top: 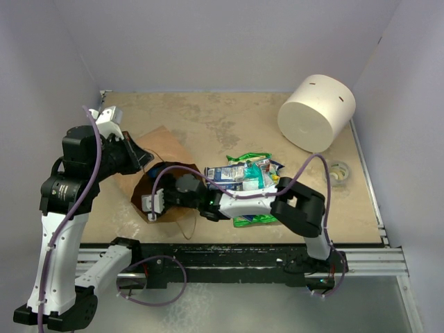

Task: Take the snacks out of the paper bag
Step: Take out the snack from the paper bag, then place the snack at the center of the board.

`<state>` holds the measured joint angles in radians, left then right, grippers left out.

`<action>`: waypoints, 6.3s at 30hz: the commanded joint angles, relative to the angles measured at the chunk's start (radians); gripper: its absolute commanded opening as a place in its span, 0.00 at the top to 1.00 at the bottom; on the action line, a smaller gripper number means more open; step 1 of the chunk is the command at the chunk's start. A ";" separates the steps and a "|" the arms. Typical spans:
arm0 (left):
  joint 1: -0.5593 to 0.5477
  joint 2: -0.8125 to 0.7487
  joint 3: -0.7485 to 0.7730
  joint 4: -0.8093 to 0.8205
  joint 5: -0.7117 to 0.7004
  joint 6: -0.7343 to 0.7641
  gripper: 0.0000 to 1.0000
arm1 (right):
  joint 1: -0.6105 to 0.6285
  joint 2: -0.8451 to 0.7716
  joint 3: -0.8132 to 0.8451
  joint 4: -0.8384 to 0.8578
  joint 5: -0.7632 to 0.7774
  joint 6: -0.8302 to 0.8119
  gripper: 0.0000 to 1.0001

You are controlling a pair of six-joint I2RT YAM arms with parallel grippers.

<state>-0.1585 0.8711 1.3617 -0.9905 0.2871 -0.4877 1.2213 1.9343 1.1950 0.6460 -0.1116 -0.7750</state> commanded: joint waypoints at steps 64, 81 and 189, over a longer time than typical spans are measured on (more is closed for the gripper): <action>-0.001 0.150 0.071 0.018 0.323 0.115 1.00 | -0.037 0.577 0.672 -0.150 -0.033 -0.307 0.60; -0.001 0.097 0.040 0.002 0.056 0.020 1.00 | -0.106 0.287 0.423 -0.079 0.161 -0.099 0.97; -0.001 0.086 -0.048 0.230 -0.140 -0.092 1.00 | -0.853 -0.550 -0.160 -1.249 0.133 1.225 0.58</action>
<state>-0.1585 0.9672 1.2827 -0.8154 0.1524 -0.5911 0.3717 1.3949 1.0313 -0.5880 0.0601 0.4812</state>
